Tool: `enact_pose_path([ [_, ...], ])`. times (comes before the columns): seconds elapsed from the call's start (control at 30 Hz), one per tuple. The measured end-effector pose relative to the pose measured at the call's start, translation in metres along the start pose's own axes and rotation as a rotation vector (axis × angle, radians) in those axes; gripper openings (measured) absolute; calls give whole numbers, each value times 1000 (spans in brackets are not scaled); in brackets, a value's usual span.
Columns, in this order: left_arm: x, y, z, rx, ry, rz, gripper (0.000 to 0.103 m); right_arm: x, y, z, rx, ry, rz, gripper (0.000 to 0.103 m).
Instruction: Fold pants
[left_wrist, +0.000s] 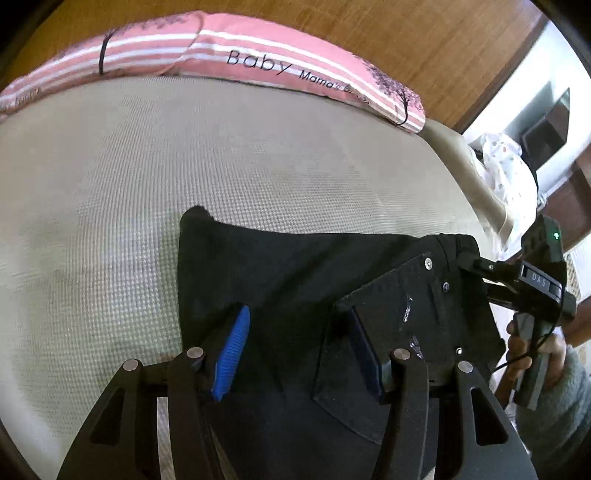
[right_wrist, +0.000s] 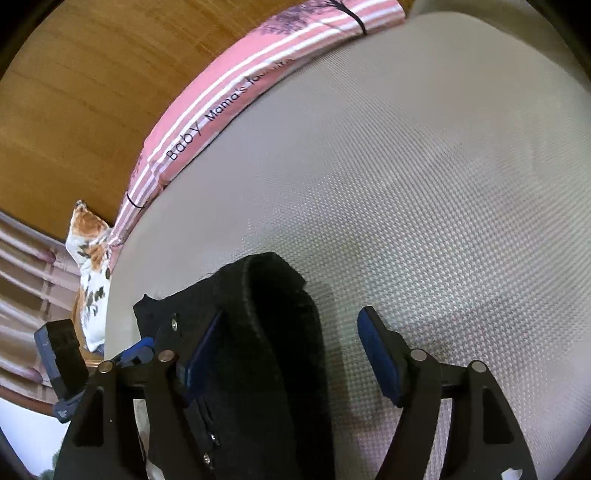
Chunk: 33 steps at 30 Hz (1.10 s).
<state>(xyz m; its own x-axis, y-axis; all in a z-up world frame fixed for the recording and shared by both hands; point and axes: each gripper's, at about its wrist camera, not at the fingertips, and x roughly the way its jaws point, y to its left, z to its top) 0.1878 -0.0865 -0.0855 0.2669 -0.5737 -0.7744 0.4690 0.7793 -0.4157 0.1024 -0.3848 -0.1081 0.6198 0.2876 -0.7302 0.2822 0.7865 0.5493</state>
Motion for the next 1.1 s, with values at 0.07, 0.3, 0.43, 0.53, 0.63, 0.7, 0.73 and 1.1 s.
enact_pose_path([
  [0.07, 1, -5, 0, 28, 2, 25, 56, 0, 1, -1, -3, -3, 3, 69],
  [0.3, 0, -14, -2, 44, -3, 85, 56, -3, 4, -3, -2, 5, 8, 72],
  [0.43, -2, -22, -6, 60, 5, 146, 57, -7, 3, -13, -10, 29, 31, 72],
  [0.53, -5, -26, -12, 70, 11, 190, 58, -9, 2, -21, -28, 47, 32, 72],
  [0.63, -10, -25, -18, 56, 17, 218, 60, -12, -1, -28, -32, 57, 52, 72],
  [0.7, -13, -23, -22, 43, 24, 232, 60, -14, -4, -31, -30, 64, 68, 72],
  [0.73, -14, -22, -25, 39, 30, 242, 60, -15, -6, -34, -29, 69, 78, 72],
  [1.1, -38, 13, -57, -97, 72, 236, 61, -19, -13, -48, -67, 144, 181, 72],
])
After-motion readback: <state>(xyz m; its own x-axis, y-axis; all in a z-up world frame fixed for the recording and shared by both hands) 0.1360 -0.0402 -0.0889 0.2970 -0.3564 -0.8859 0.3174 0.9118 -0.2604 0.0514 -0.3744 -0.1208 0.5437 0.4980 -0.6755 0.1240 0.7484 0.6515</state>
